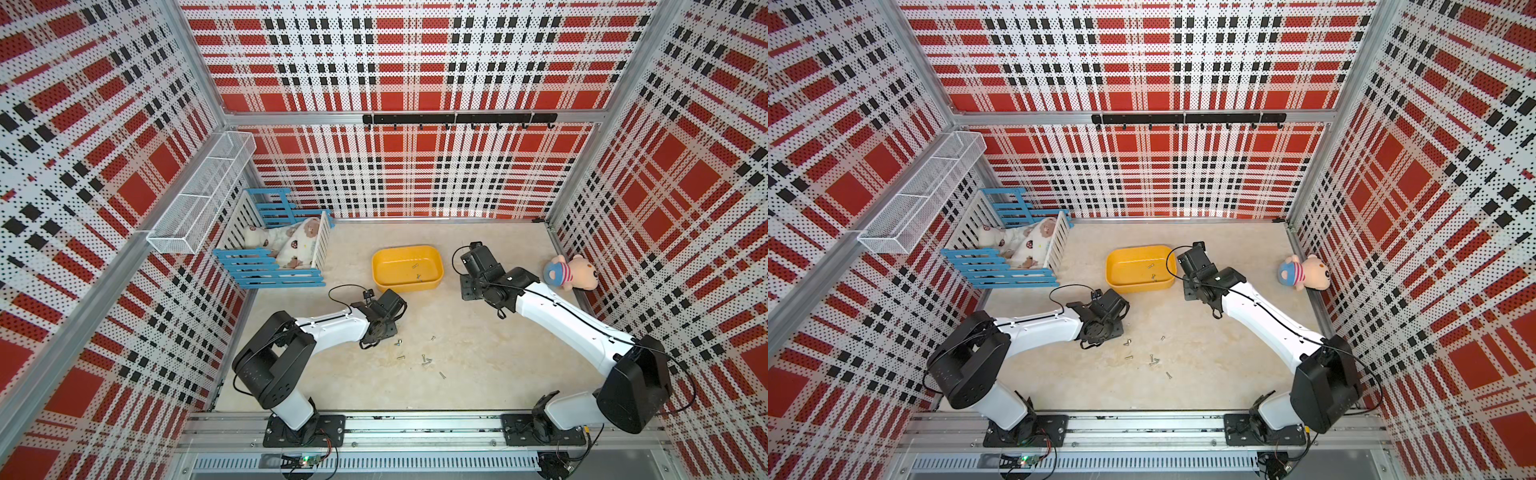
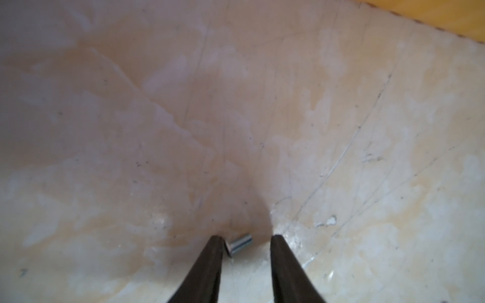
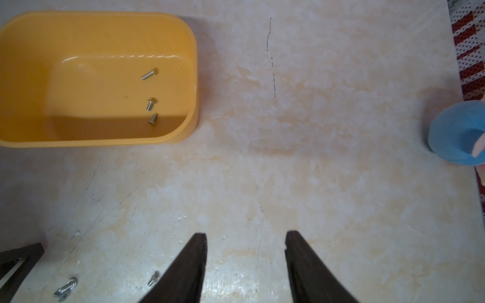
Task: Put the screws on the desktop into the storage box
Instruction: Pick up the screw from the center of the board.
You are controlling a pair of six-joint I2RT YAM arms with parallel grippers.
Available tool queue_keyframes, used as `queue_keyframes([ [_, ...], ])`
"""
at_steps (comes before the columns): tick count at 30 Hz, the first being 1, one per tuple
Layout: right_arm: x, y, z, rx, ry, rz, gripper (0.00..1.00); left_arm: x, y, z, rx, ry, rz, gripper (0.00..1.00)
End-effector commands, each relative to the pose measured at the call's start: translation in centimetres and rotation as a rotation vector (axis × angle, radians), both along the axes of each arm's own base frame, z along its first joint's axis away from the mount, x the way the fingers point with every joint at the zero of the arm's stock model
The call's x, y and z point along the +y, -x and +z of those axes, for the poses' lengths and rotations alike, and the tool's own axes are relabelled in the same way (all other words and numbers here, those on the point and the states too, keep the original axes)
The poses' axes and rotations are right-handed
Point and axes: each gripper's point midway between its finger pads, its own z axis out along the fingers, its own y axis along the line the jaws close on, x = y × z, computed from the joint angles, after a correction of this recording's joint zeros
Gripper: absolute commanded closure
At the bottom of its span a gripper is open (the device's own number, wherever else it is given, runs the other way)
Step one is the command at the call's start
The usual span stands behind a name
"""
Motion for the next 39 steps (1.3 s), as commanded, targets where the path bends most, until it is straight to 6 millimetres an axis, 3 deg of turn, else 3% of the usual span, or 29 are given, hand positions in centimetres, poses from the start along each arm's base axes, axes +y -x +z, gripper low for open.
queue_keyframes([
  [1,0.0,-0.2,-0.9,0.010,-0.004,-0.008,0.46,0.1,0.1,-0.7,0.023,-0.006,-0.008,0.65],
  [13,0.1,-0.1,-1.1,0.015,-0.009,-0.006,0.46,0.5,0.5,-1.3,0.038,-0.016,-0.013,0.69],
  [39,0.4,0.1,-1.4,0.010,-0.041,0.003,0.46,2.0,3.6,-4.0,0.178,-0.123,-0.075,0.71],
])
